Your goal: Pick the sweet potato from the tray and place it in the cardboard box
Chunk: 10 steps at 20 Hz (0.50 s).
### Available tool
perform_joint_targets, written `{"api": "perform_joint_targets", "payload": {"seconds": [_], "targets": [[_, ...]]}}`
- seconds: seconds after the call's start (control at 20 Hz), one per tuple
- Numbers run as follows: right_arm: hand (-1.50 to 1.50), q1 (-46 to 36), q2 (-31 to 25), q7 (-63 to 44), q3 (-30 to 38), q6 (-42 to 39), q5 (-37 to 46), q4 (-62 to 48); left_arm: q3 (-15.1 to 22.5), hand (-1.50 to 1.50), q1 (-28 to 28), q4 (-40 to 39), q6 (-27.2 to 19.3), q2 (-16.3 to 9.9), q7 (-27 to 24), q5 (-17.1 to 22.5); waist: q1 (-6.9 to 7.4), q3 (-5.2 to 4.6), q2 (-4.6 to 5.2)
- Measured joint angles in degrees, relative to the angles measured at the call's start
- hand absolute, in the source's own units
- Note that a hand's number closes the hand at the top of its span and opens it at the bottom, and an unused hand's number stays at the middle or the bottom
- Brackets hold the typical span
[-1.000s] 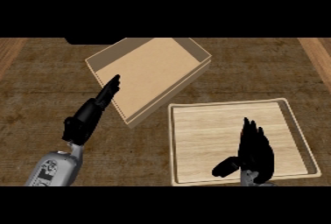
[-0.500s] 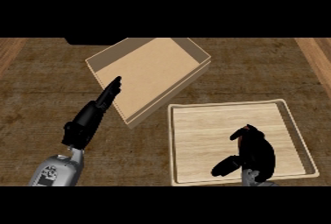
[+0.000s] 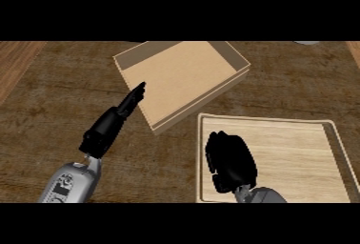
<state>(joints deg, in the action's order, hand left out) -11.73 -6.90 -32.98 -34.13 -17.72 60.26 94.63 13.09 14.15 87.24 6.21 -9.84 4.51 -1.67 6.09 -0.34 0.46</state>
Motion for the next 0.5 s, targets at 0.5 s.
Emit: {"api": "perform_joint_targets", "payload": {"seconds": [0.5], "targets": [[1.50,-15.75,-3.76,30.59,-3.46,7.30,-2.05,-5.63,-1.86,0.00,-0.29,-0.21,-1.04,0.06,0.71,-0.21,-3.83,0.36,-0.14]]}}
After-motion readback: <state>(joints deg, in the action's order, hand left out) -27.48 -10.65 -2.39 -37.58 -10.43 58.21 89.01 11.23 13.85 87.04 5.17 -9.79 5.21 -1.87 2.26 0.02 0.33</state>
